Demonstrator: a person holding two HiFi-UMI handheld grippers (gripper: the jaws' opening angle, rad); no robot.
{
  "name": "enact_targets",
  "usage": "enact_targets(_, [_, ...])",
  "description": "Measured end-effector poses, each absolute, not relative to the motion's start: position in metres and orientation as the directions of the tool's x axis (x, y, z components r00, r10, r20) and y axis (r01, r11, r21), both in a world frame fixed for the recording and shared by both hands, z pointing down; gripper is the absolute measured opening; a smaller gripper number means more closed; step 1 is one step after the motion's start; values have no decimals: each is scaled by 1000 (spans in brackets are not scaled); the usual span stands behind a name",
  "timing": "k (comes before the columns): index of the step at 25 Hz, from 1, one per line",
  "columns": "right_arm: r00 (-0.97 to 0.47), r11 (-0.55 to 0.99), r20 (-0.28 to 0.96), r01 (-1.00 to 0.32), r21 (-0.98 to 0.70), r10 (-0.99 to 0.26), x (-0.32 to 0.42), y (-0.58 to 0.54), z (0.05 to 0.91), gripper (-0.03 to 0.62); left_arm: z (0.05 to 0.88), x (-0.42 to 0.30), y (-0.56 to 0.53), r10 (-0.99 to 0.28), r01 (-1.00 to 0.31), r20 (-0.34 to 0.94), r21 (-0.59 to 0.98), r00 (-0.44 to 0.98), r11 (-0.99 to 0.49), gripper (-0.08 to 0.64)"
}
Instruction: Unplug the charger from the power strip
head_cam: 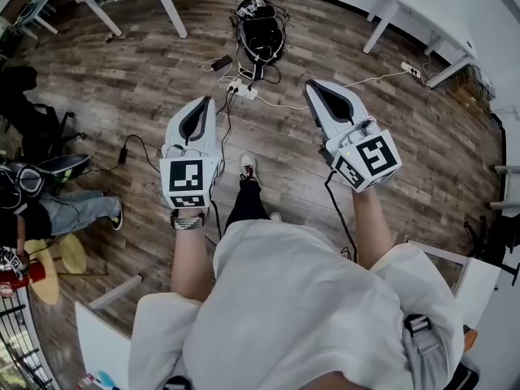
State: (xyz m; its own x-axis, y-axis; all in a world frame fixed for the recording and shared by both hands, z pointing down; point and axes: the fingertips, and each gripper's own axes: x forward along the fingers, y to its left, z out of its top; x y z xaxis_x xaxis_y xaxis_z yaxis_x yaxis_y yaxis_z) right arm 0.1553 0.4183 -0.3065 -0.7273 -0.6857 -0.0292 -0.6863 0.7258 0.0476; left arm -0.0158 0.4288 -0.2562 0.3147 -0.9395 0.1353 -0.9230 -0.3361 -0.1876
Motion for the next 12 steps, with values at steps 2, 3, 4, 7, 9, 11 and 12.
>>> enact_targets(2, [-720, 719, -27, -694, 41, -693, 155, 400, -304, 2, -253, -19, 408, -938, -922, 136, -185, 320, -341, 5])
enact_targets(3, [-715, 714, -29, -699, 32, -698, 155, 389, -303, 2, -251, -21, 396, -937, -922, 136, -182, 322, -343, 5])
enact_targets(4, [-710, 710, -32, -704, 22, -704, 155, 378, -302, 2, -249, -23, 384, -936, -922, 135, -178, 324, -345, 4])
enact_targets(7, [-702, 703, -24, -712, 6, -711, 150, 339, -297, 2, -243, -33, 344, -933, -920, 141, -168, 332, -353, 5])
enact_targets(9, [-699, 699, -9, -715, 11, -715, 142, 311, -292, 2, -238, -41, 316, -930, -918, 144, -165, 338, -359, 5])
enact_targets(11, [-694, 694, -13, -720, 8, -720, 134, 282, -292, 2, -235, -48, 287, -927, -916, 148, -163, 345, -367, 5])
enact_targets(12, [-692, 692, -22, -722, 0, -722, 130, 268, -293, 2, -234, -52, 273, -925, -914, 152, -162, 349, -372, 5])
